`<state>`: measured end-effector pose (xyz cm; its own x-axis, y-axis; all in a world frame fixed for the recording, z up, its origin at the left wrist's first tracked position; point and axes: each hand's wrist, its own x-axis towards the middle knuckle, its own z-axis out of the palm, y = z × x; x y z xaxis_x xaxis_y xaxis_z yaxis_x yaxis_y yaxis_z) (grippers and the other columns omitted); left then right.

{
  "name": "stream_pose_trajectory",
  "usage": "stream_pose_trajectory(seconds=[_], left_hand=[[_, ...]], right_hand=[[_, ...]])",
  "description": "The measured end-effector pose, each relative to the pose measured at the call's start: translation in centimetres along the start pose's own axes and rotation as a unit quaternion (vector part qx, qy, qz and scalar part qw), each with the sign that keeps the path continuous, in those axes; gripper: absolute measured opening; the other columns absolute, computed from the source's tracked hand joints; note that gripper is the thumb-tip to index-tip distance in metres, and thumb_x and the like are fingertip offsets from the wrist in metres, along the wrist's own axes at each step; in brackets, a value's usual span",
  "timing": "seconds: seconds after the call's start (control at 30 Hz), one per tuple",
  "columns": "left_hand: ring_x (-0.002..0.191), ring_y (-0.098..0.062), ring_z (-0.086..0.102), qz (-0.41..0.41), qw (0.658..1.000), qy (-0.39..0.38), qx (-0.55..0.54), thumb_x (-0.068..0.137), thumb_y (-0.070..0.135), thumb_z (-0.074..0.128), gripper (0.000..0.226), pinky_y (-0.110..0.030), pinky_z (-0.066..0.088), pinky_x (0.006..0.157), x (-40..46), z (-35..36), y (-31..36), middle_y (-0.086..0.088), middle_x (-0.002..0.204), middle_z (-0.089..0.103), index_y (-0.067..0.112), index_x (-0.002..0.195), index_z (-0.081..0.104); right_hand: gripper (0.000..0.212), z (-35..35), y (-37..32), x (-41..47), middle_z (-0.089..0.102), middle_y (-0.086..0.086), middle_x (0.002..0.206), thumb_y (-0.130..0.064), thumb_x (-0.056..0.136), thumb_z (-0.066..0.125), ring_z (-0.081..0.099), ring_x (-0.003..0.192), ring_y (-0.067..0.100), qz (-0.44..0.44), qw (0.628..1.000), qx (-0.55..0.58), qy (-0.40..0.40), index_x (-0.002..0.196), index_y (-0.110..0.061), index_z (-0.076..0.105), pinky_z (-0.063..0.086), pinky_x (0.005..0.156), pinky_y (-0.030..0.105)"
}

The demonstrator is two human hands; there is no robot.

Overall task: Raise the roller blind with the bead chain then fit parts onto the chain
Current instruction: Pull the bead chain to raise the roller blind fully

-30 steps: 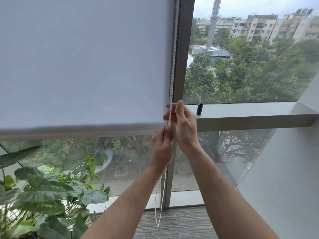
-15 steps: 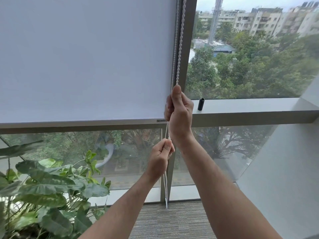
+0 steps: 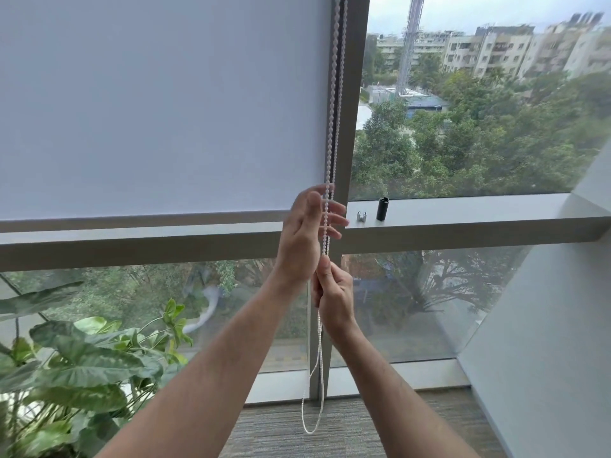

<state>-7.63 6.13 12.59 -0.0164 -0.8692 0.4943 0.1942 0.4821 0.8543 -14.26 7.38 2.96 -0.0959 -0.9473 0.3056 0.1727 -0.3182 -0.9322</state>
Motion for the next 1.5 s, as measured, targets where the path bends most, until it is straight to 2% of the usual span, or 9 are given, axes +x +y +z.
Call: stream_pose_trajectory(seconds=[0.1,0.23,0.4,0.63,0.87,1.07,1.2,1.37,1.5], left_hand=[[0.042,-0.007,0.039,0.007,1.000,0.011,-0.006,0.102,0.032,0.040,0.032,-0.019,0.032,0.040,0.7,1.6,0.7,0.008,0.053,0.046,0.016,0.090,0.064],[0.042,-0.008,0.029,0.053,0.995,0.084,0.012,0.100,0.027,0.042,0.031,-0.020,0.025,0.040,0.4,1.9,-0.1,0.008,0.050,0.035,0.018,0.078,0.061],[0.044,0.000,0.037,0.056,0.995,0.078,0.017,0.099,0.023,0.043,0.032,-0.018,0.036,0.044,0.3,1.5,-0.5,0.013,0.051,0.046,0.027,0.073,0.062],[0.043,-0.007,0.025,-0.021,0.996,0.082,0.033,0.097,0.031,0.044,0.033,-0.023,0.022,0.041,-2.6,1.1,-3.6,0.012,0.048,0.030,0.026,0.072,0.063],[0.043,-0.008,0.027,-0.012,0.997,0.045,0.060,0.097,0.029,0.042,0.033,-0.024,0.023,0.041,-3.0,0.4,-3.3,0.010,0.048,0.032,0.027,0.071,0.063],[0.044,-0.016,0.049,-0.041,0.999,0.030,-0.015,0.101,0.045,0.033,0.045,-0.025,0.038,0.040,-2.9,-0.1,-3.2,-0.011,0.065,0.057,0.009,0.102,0.060],[0.080,-0.024,0.068,-0.030,0.992,0.118,0.032,0.094,0.060,0.027,0.055,-0.037,0.056,0.070,-0.9,-0.5,-2.0,-0.015,0.096,0.070,0.019,0.109,0.062],[0.079,-0.025,0.070,0.071,0.988,0.130,0.048,0.098,0.051,0.031,0.043,-0.031,0.057,0.068,3.5,-0.2,4.6,-0.006,0.083,0.070,0.019,0.103,0.061],[0.056,-0.018,0.060,0.129,0.991,0.040,-0.003,0.105,0.032,0.032,0.032,-0.027,0.049,0.050,6.0,2.1,10.3,0.003,0.063,0.062,0.014,0.103,0.058]], right_hand=[[0.045,0.0,0.0,0.3,0.036,-0.015,0.045,-0.032,0.098,0.042,0.025,0.039,0.002,0.008,1.000,0.021,-0.015,0.054,-0.028,0.047,0.021,0.039,0.019],[0.041,-1.0,-0.1,0.6,0.042,-0.008,0.049,-0.034,0.098,0.044,0.034,0.044,0.006,0.002,0.999,0.007,-0.040,0.060,-0.023,0.054,0.031,0.043,0.021],[0.057,-2.1,-5.6,4.2,0.062,0.024,0.082,-0.049,0.101,0.031,0.064,0.078,0.022,-0.027,1.000,-0.010,0.005,0.112,-0.005,0.066,0.057,0.071,0.032],[0.044,2.8,-19.0,9.2,0.059,0.006,0.074,-0.038,0.105,0.032,0.060,0.063,0.016,-0.147,0.987,0.016,-0.068,0.108,-0.006,0.063,0.054,0.056,0.033],[0.059,5.5,-20.3,9.7,0.028,-0.008,0.047,-0.037,0.105,0.037,0.022,0.043,0.015,-0.199,0.979,0.018,0.030,0.048,-0.024,0.037,0.019,0.046,0.031],[0.054,5.1,-19.6,8.6,0.027,-0.013,0.044,-0.044,0.101,0.033,0.021,0.042,0.012,-0.261,0.964,0.001,0.057,0.050,-0.026,0.032,0.017,0.045,0.028],[0.059,4.8,-16.8,6.9,0.028,-0.010,0.043,-0.050,0.100,0.031,0.024,0.040,0.015,-0.245,0.966,-0.044,0.068,0.052,-0.016,0.032,0.018,0.042,0.027],[0.053,3.4,-12.6,5.0,0.055,-0.014,0.051,-0.040,0.105,0.033,0.052,0.047,0.005,-0.226,0.972,-0.055,0.043,0.064,-0.025,0.064,0.041,0.048,0.024],[0.054,3.3,-11.3,4.2,0.029,-0.012,0.049,-0.054,0.098,0.035,0.024,0.049,0.012,-0.187,0.979,-0.062,0.049,0.057,-0.021,0.032,0.020,0.048,0.031]])
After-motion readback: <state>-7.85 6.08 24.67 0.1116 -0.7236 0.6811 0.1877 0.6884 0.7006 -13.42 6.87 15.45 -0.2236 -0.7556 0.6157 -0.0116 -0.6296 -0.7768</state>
